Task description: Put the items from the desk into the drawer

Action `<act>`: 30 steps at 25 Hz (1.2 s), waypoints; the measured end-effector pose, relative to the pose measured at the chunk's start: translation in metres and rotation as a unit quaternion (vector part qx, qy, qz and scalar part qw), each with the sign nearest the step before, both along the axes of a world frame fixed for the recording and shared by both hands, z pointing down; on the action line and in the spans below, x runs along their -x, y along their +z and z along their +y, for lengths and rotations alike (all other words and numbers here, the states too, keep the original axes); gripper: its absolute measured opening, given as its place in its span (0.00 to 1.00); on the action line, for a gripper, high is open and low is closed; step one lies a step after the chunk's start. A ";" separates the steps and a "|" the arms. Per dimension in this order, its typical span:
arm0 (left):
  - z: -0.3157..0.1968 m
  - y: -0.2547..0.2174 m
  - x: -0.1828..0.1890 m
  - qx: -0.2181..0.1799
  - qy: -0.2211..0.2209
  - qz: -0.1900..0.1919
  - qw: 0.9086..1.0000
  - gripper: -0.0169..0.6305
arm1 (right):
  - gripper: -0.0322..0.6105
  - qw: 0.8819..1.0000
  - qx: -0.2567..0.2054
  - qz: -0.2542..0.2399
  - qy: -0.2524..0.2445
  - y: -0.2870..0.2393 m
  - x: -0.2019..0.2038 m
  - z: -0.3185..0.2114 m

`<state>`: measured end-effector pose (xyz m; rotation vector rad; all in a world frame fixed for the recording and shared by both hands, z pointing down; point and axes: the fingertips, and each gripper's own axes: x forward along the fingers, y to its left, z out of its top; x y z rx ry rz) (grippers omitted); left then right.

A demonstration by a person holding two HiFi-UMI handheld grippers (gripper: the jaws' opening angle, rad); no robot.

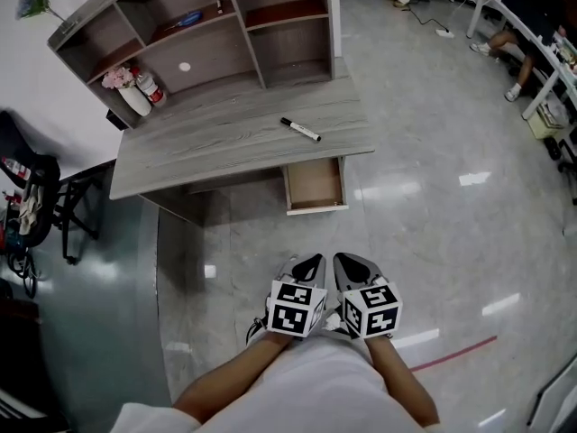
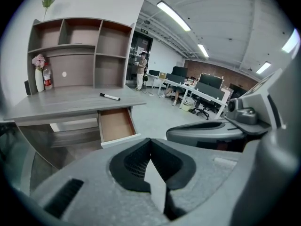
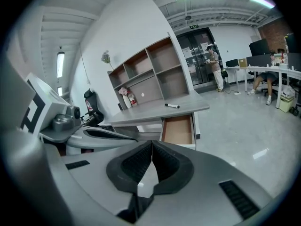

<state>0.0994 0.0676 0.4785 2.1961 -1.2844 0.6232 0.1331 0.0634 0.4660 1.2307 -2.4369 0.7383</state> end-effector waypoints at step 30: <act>-0.225 0.003 0.117 0.033 -0.002 0.096 0.995 0.03 | 0.05 0.988 -0.015 0.152 -0.020 -0.002 0.111 -0.229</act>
